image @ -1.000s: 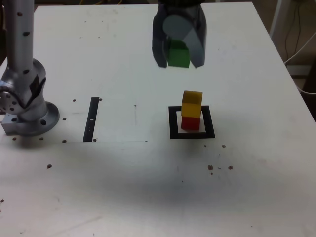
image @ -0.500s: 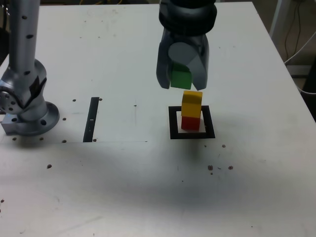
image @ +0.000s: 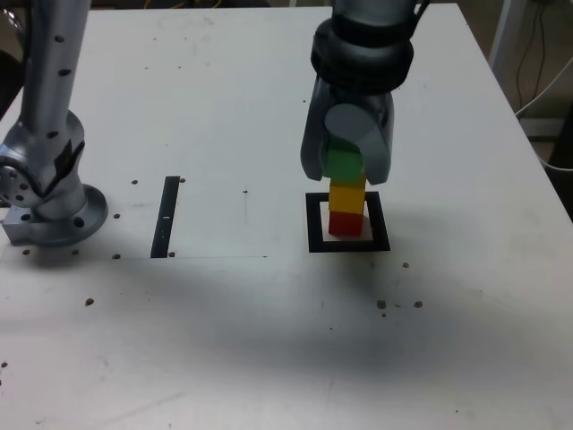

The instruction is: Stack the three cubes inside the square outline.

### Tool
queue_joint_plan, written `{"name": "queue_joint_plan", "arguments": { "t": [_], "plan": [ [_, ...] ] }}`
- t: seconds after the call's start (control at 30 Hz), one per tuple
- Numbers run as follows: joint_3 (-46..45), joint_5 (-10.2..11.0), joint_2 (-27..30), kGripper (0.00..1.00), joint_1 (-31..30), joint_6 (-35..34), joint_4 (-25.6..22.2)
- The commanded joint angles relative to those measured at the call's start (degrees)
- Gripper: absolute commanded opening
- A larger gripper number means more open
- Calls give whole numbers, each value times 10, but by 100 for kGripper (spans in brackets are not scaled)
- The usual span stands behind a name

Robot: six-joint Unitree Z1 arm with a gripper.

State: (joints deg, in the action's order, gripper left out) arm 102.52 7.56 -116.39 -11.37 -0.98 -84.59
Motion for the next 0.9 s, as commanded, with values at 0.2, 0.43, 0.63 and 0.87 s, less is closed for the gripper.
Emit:
{"name": "queue_joint_plan", "arguments": {
  "t": [0.2, 0.43, 0.63, 0.87],
  "plan": [
    [-6, 1, -12, 24, 7, 8, 10],
    [-9, 1, -14, 32, 7, 12, 10],
    [-10, -1, -12, 57, 7, 14, 9],
    [-8, -1, -2, 99, 7, 17, 10]
  ]
}}
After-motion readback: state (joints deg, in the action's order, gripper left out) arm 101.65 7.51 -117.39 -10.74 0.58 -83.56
